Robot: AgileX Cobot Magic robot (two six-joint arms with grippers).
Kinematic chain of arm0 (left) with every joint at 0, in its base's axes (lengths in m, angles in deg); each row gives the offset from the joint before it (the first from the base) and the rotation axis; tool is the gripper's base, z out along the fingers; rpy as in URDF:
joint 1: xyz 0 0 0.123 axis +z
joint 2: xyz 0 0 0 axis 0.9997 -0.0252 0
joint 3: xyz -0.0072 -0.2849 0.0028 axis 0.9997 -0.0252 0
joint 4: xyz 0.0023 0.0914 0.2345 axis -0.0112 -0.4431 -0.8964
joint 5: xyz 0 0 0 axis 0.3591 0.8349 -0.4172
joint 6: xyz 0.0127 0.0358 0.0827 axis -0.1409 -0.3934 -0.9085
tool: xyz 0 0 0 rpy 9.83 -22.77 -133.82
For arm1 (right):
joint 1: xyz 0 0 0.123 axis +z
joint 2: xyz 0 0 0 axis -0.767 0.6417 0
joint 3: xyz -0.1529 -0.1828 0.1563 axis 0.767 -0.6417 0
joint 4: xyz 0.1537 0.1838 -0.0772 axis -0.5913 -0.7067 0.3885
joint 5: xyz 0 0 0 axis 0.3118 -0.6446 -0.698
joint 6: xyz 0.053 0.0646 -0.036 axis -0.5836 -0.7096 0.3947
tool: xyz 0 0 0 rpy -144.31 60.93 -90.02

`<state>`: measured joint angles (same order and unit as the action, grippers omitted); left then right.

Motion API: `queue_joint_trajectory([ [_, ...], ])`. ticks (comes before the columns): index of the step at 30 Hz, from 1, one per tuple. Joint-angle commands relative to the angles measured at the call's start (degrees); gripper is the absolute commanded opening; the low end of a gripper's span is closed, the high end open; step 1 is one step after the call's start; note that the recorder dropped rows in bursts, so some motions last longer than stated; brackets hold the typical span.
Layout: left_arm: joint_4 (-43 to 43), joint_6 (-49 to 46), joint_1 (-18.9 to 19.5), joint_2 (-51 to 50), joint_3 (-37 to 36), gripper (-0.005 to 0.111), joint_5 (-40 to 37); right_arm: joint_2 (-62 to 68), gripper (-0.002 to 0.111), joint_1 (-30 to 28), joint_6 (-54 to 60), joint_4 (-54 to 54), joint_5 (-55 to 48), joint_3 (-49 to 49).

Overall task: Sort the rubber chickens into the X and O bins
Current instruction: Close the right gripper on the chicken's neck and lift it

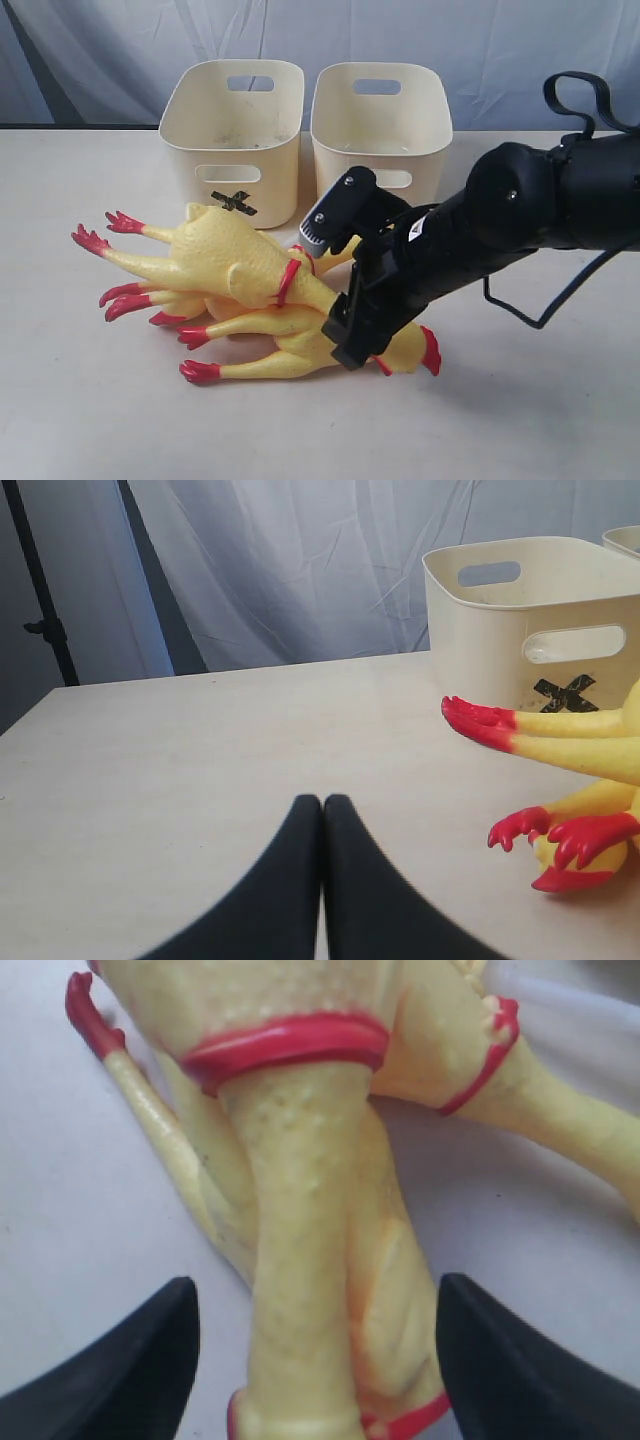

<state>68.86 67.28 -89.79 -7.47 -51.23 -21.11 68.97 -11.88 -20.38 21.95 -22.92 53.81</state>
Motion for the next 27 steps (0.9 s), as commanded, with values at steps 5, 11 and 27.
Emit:
queue_joint_trajectory([
  [5, -0.2, 0.2, 0.0, 0.2, -0.2, 0.0, 0.3, 0.1, 0.063, 0.2, -0.9, 1.3, 0.1, 0.3],
  [11, -0.2, 0.2, 0.0, 0.2, -0.2, 0.0, 0.3, 1.3, 0.063, 0.2, -1.0, 1.3, 2.3, 0.3],
  [27, -0.2, 0.2, 0.0, 0.2, -0.2, 0.0, 0.3, 2.1, 0.013, 0.2, -1.0, 1.3, 1.2, 0.3],
])
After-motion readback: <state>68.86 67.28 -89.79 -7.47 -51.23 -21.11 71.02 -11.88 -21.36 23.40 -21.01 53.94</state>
